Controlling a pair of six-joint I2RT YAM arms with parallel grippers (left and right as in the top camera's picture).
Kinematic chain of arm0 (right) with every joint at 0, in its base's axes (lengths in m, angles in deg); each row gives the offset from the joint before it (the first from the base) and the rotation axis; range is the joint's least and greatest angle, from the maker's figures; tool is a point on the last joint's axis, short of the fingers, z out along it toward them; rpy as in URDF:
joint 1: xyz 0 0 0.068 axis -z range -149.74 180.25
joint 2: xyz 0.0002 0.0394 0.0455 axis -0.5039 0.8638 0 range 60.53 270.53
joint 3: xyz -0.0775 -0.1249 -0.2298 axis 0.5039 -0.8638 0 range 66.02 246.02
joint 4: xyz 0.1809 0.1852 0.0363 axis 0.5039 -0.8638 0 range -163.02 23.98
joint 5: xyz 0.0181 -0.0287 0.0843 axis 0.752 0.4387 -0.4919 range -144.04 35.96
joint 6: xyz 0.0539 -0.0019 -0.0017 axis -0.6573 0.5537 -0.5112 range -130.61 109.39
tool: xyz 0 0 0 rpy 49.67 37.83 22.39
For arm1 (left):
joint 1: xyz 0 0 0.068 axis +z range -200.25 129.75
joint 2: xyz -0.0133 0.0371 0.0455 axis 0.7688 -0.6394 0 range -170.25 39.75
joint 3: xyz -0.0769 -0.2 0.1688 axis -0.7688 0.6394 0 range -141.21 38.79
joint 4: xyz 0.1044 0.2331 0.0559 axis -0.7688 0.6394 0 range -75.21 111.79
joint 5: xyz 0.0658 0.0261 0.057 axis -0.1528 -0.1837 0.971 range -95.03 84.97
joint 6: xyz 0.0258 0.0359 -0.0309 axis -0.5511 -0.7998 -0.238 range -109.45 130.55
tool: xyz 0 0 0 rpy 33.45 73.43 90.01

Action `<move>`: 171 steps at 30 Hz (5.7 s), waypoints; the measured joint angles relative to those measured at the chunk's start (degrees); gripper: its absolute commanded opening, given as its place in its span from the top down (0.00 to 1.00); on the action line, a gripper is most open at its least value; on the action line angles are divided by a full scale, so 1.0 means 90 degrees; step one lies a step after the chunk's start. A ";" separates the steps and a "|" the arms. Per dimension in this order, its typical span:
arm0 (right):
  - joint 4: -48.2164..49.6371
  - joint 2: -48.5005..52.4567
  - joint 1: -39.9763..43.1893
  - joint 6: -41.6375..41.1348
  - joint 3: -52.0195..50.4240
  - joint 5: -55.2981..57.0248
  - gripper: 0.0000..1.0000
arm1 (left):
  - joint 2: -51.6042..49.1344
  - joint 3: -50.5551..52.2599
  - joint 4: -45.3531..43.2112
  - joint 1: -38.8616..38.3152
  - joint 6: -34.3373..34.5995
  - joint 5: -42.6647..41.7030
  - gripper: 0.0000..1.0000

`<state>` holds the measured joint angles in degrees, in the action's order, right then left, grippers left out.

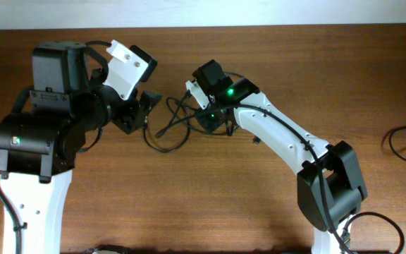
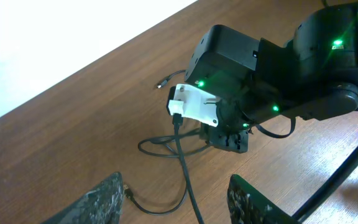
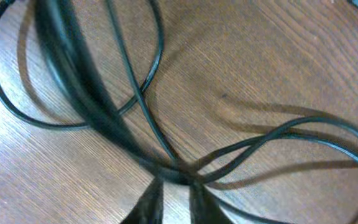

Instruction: Untangle cables

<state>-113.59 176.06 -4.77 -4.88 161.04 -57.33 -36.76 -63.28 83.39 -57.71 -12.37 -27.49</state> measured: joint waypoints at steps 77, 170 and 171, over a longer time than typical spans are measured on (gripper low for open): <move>-0.0185 -0.3342 0.1251 0.0471 0.1637 -0.3028 0.96 | -0.1953 0.0019 0.1372 -0.0498 -0.3026 -0.3905 0.51; -0.3264 -0.3665 0.4073 -0.0369 0.4211 0.0872 0.96 | -0.4167 0.0010 -0.0413 -0.0376 -0.0083 0.1192 1.00; -0.3288 -0.3665 0.4073 -0.0367 0.4209 0.1137 0.96 | -0.4167 0.0010 -0.0374 0.0036 -0.0083 0.0974 1.00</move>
<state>-143.19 143.08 31.88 -8.18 198.92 -47.10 -74.26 -63.19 80.02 -57.39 -13.11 -18.72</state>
